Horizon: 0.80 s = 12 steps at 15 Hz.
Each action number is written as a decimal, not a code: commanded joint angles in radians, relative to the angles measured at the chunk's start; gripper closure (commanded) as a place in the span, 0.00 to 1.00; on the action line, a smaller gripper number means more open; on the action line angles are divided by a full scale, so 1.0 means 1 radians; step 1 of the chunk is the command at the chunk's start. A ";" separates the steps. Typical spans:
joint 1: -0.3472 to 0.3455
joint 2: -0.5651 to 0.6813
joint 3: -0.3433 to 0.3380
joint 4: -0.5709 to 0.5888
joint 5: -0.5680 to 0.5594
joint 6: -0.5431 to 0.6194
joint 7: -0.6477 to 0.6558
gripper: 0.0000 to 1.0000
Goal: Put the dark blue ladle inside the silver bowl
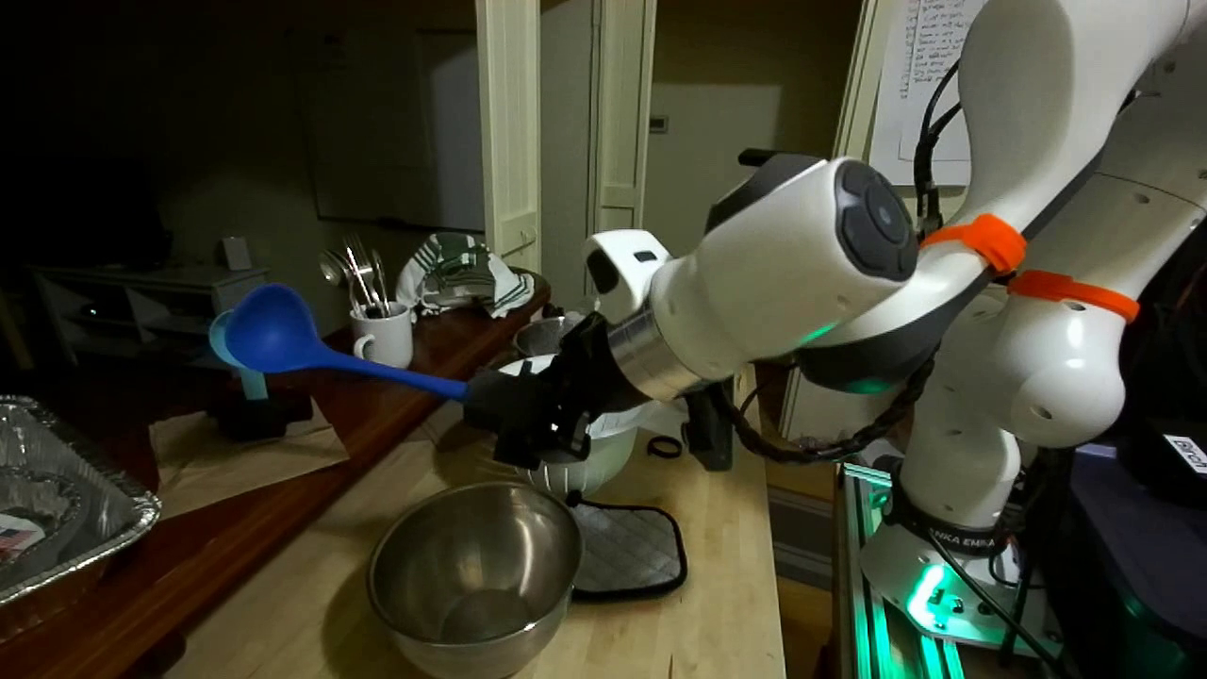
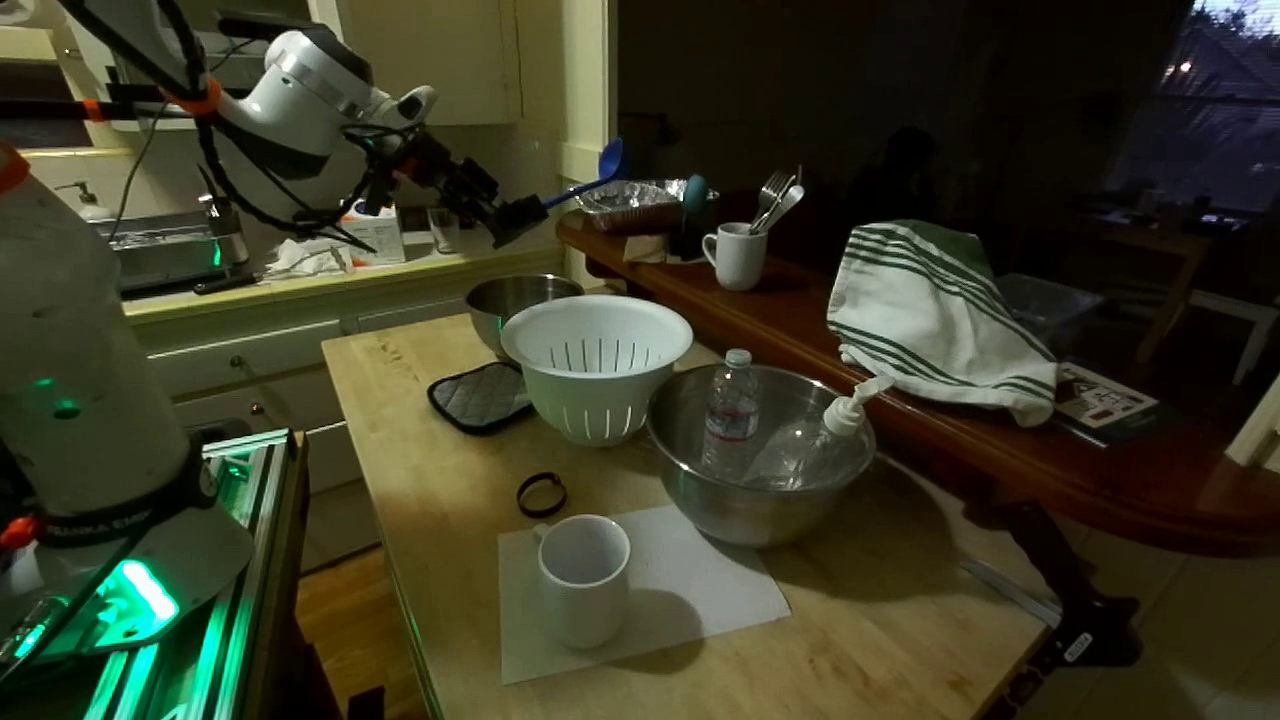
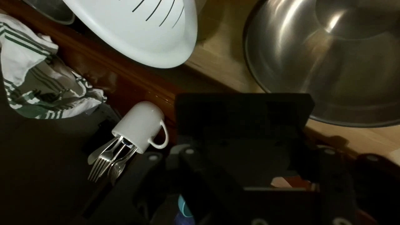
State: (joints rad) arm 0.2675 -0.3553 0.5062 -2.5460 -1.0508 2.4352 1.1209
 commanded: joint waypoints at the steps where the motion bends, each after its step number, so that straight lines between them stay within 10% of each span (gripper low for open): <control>1: -0.025 0.044 -0.006 -0.043 -0.254 0.079 0.245 0.59; 6: -0.110 0.218 -0.027 0.062 -0.632 0.256 0.422 0.59; 12: -0.113 0.396 -0.032 0.162 -0.807 0.293 0.586 0.59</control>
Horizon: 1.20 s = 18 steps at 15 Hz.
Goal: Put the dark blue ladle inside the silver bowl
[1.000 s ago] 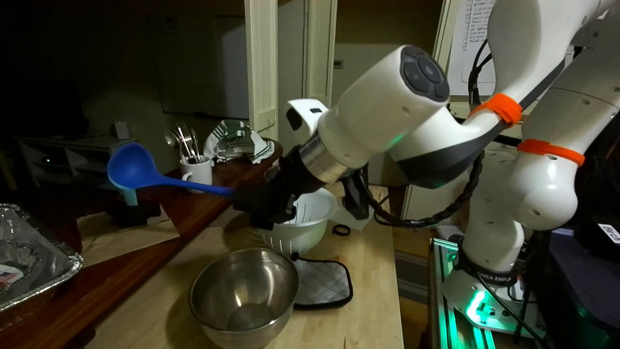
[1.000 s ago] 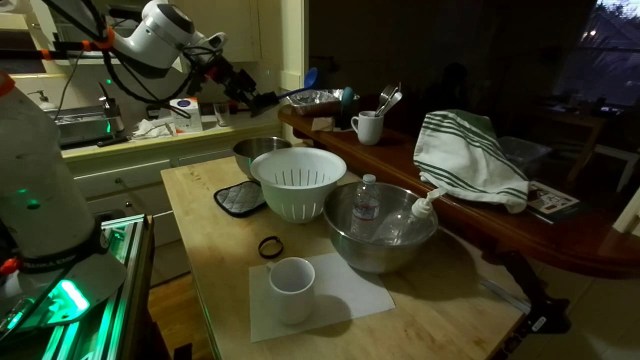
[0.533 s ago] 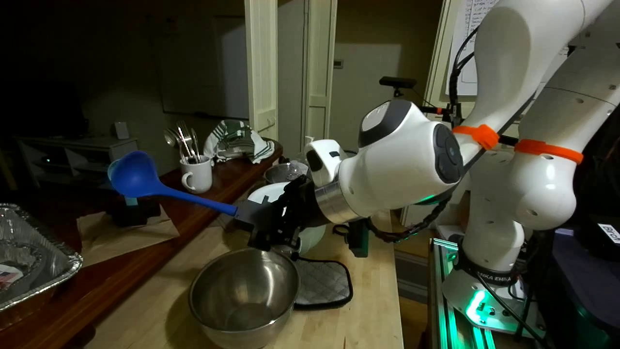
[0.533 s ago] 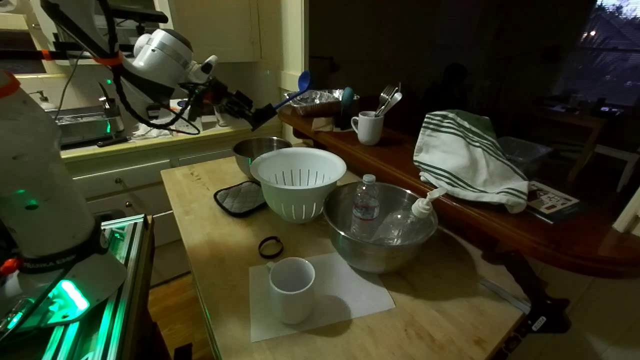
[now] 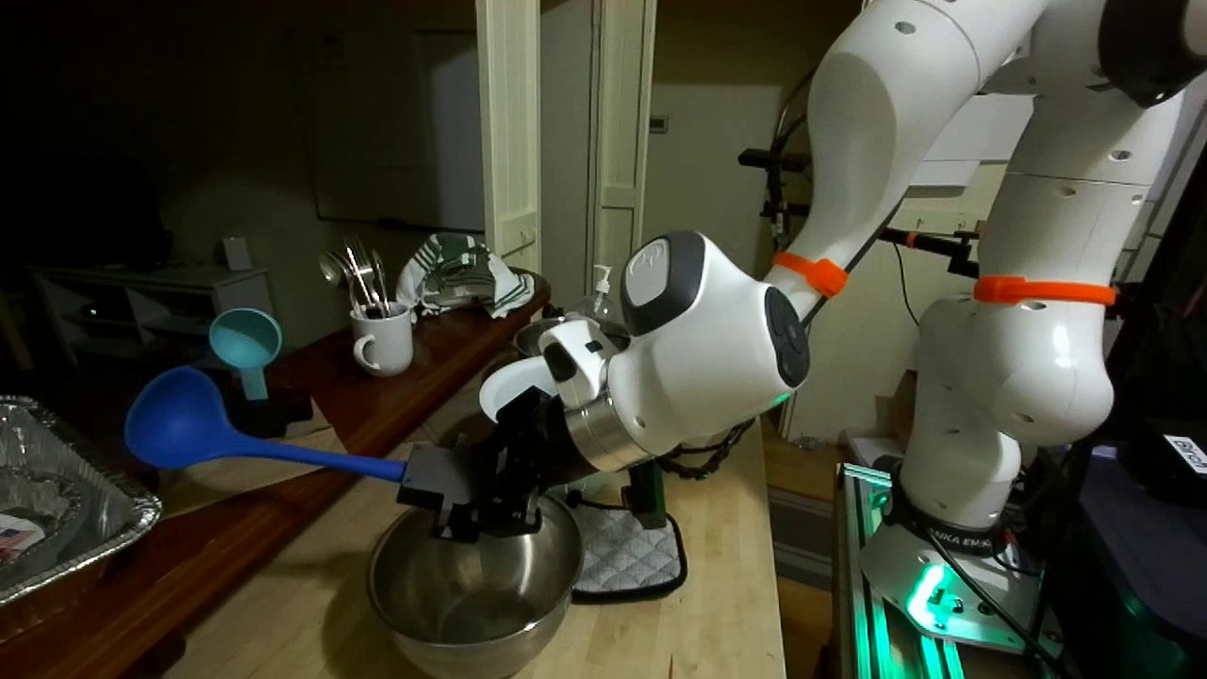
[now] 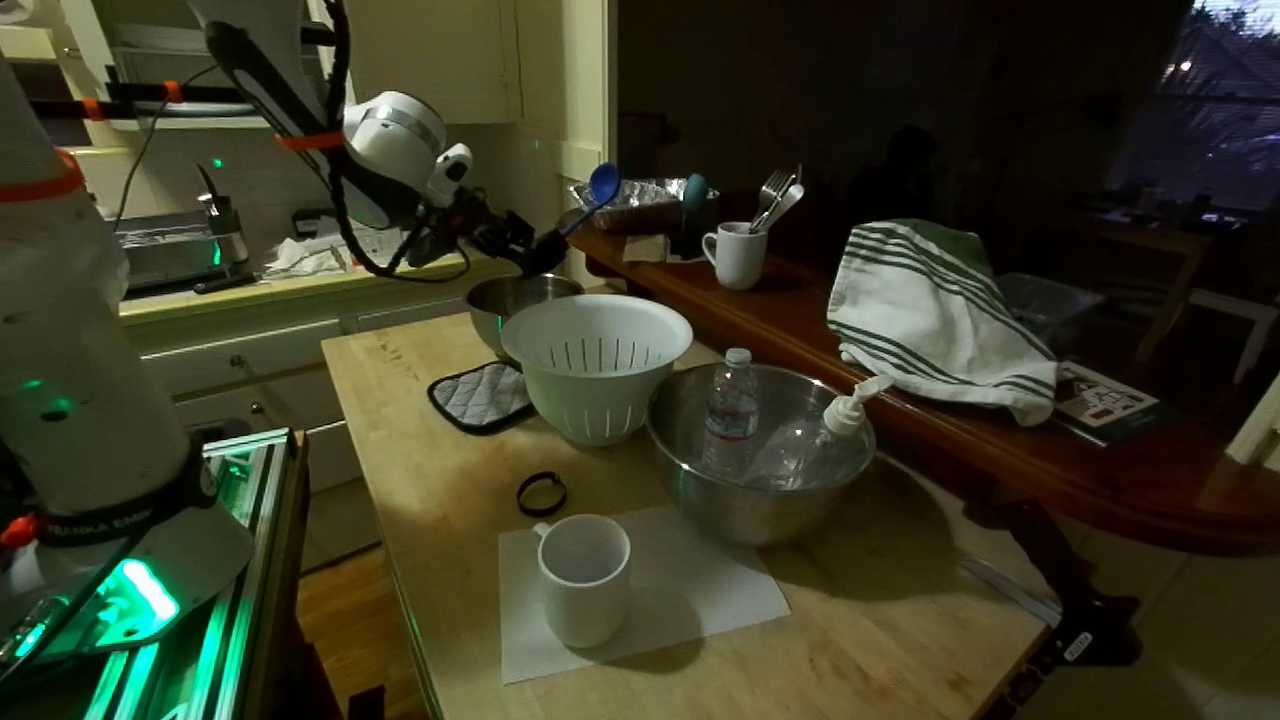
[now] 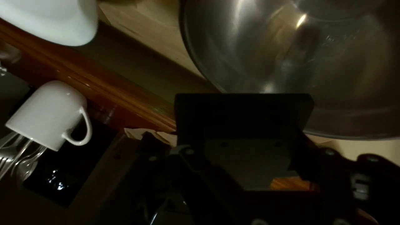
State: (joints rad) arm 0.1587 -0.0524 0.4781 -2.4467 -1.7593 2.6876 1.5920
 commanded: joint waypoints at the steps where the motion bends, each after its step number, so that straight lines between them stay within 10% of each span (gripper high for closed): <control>1: -0.003 0.127 -0.003 0.077 -0.123 0.043 0.151 0.59; 9: 0.035 0.312 -0.049 0.173 -0.203 0.093 0.185 0.59; 10: 0.037 0.322 -0.055 0.177 -0.183 0.098 0.168 0.09; 18: 0.059 0.325 -0.101 0.117 0.105 0.169 -0.275 0.00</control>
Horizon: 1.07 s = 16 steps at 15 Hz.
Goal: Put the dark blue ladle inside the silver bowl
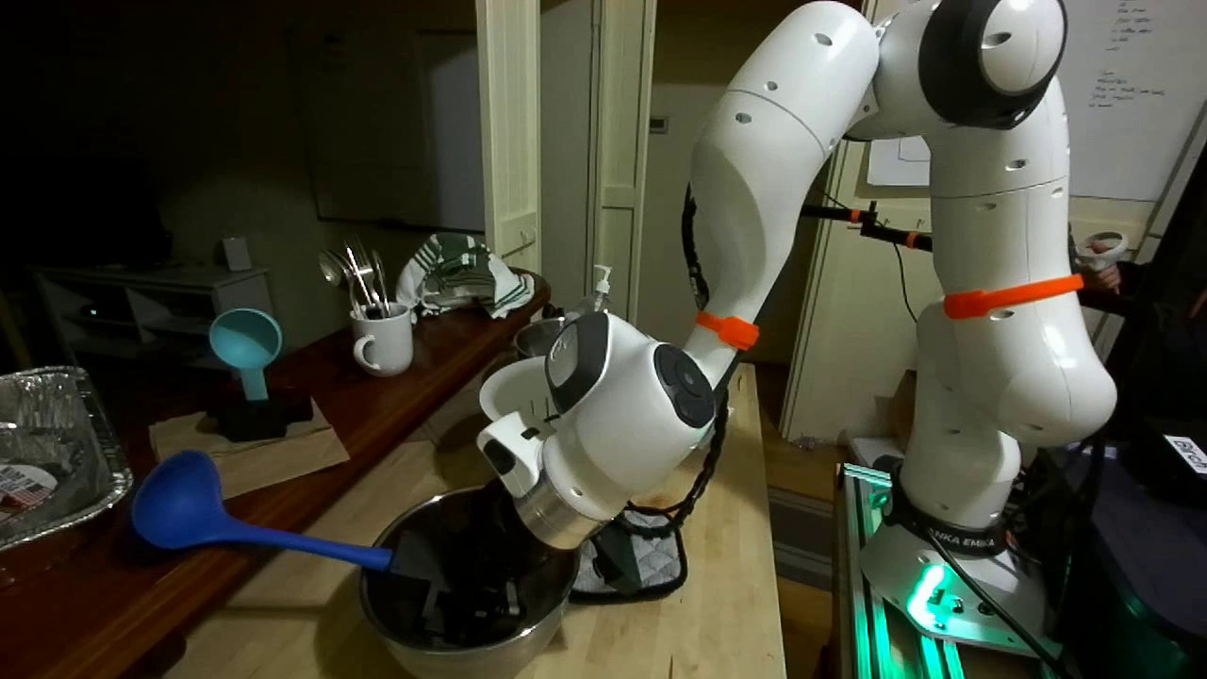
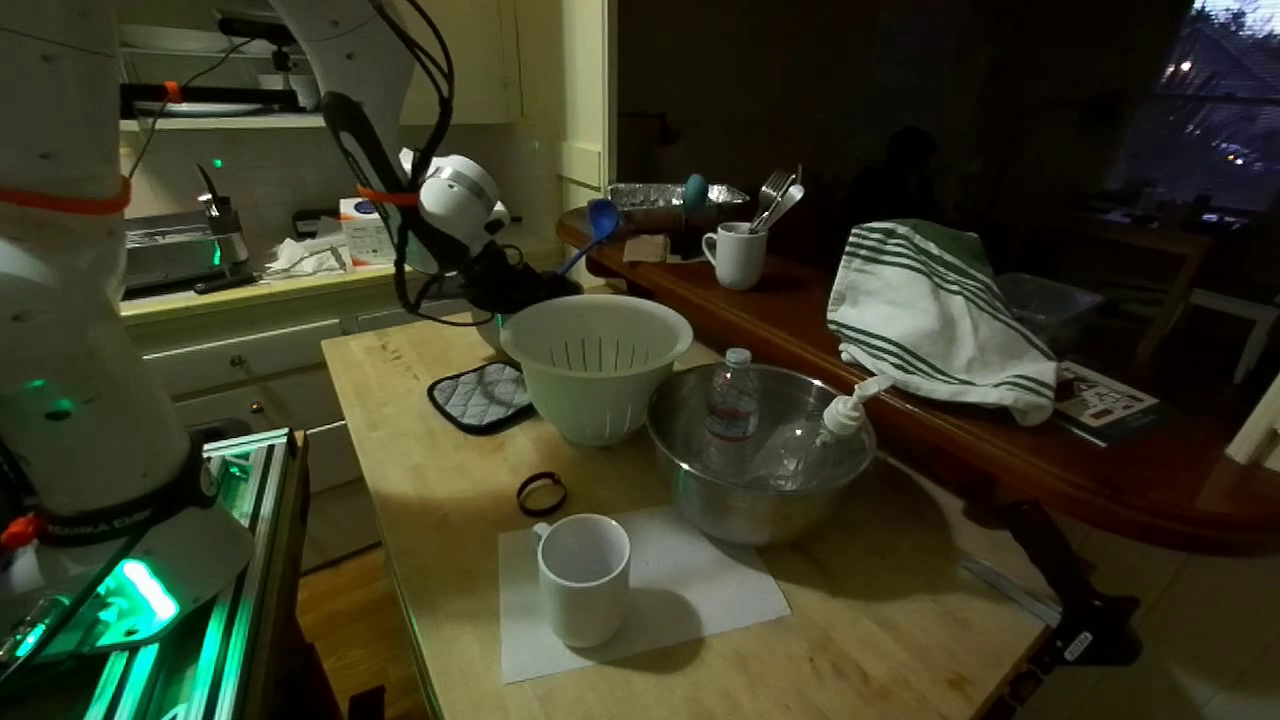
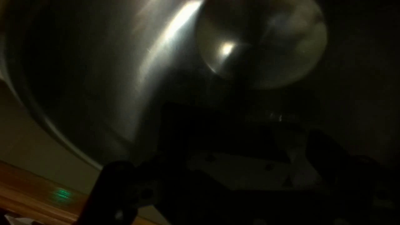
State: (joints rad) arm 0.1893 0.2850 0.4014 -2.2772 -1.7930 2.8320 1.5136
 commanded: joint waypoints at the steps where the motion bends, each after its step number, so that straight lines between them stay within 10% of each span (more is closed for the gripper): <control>1: 0.041 -0.033 -0.022 -0.093 0.209 -0.012 -0.277 0.00; 7: 0.042 -0.226 0.120 -0.204 0.690 -0.267 -0.702 0.00; 16: 0.159 -0.462 0.028 -0.123 1.017 -0.411 -0.982 0.00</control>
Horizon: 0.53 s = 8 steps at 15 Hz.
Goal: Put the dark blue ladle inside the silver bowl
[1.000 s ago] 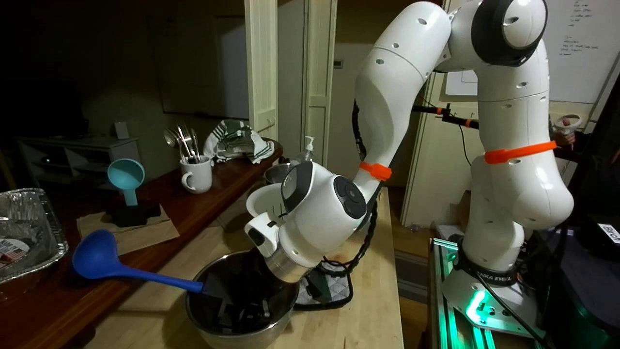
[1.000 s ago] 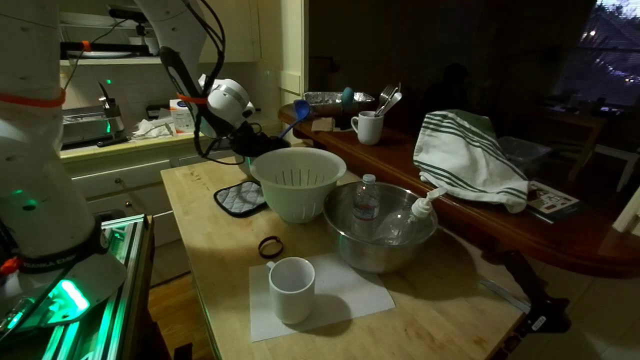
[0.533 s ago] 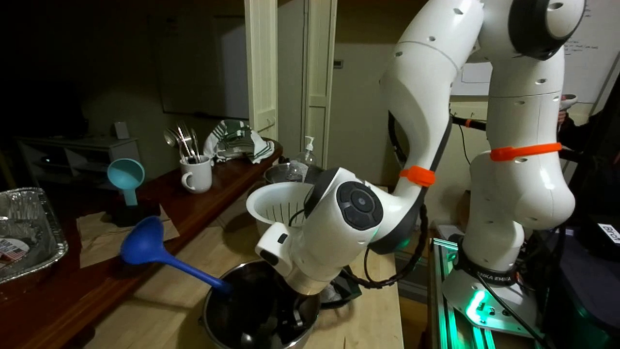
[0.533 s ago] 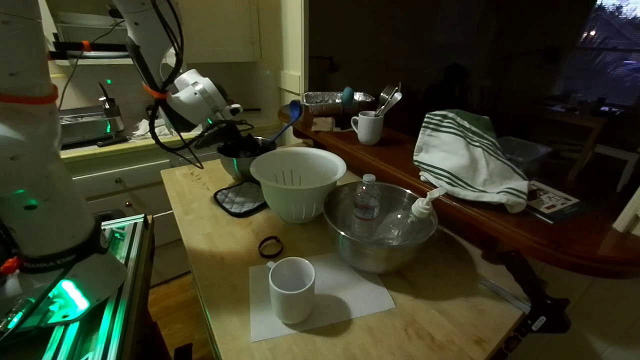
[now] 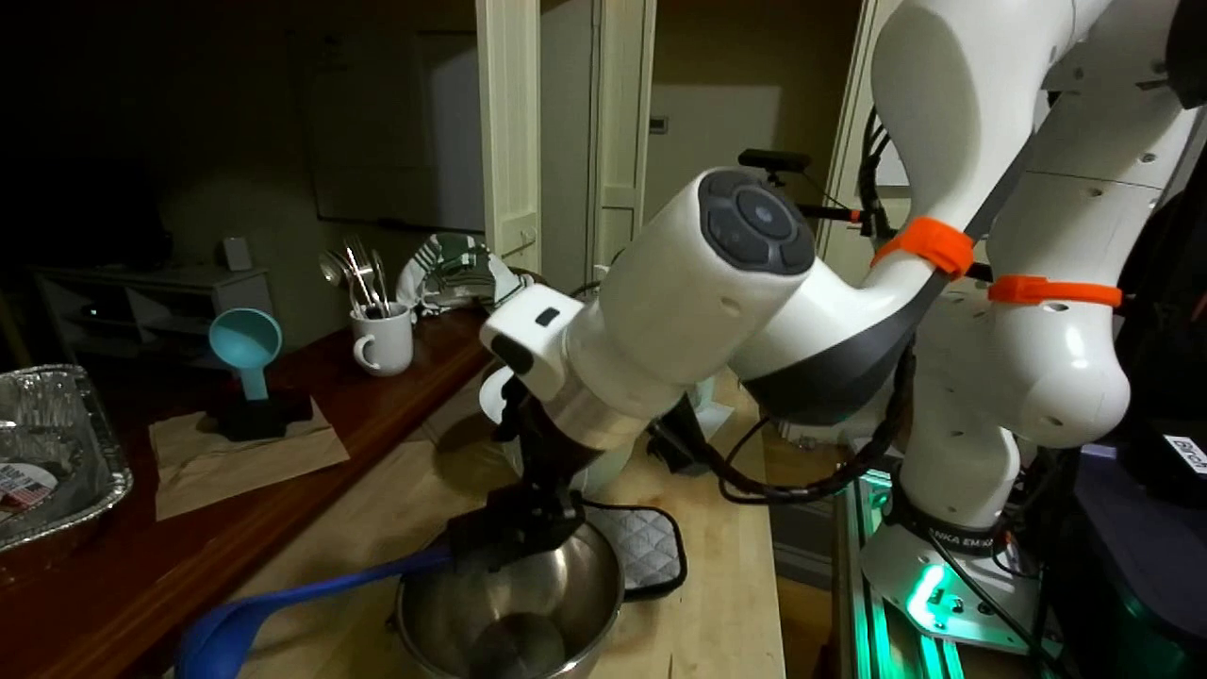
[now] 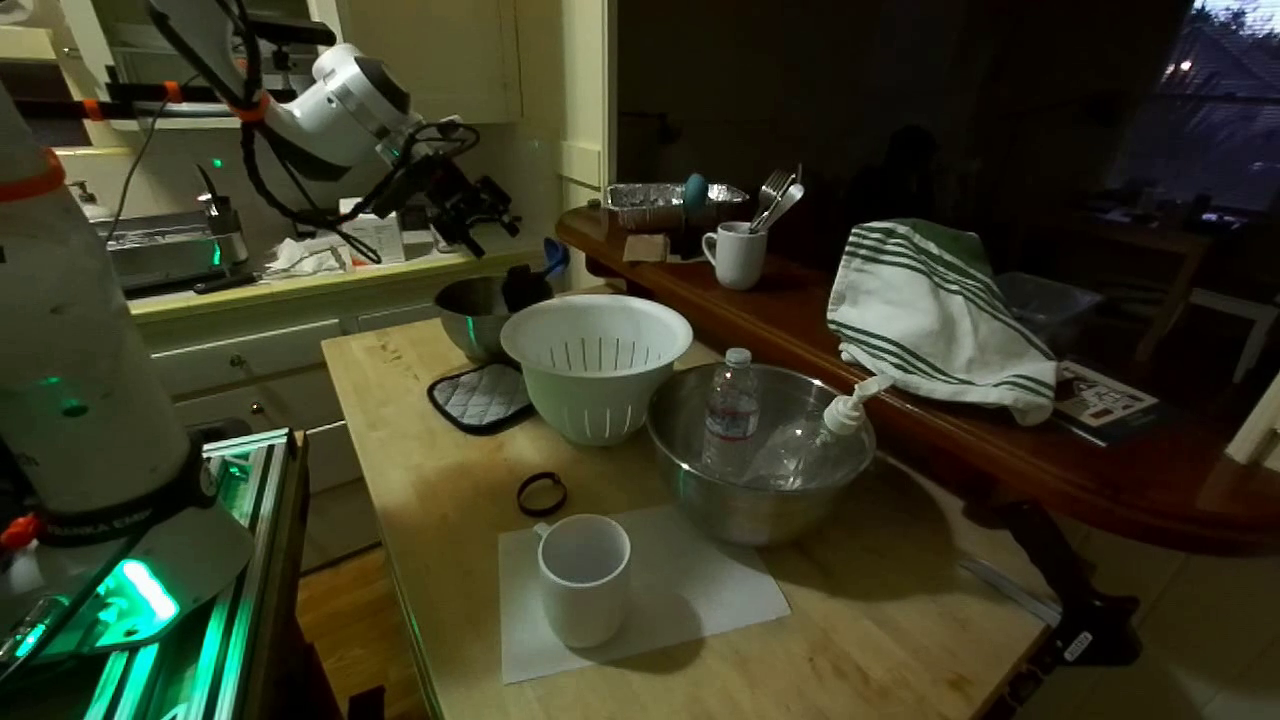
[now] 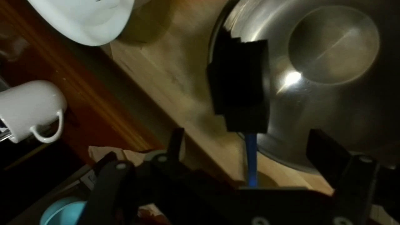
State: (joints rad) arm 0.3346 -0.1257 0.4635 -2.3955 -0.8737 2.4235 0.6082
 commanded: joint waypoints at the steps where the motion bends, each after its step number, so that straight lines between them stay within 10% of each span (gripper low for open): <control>1: 0.010 -0.060 -0.039 -0.001 0.125 -0.004 -0.101 0.00; 8: -0.028 -0.247 -0.046 -0.049 0.218 -0.016 0.004 0.00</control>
State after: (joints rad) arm 0.3238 -0.2538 0.4128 -2.3912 -0.7090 2.4231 0.5366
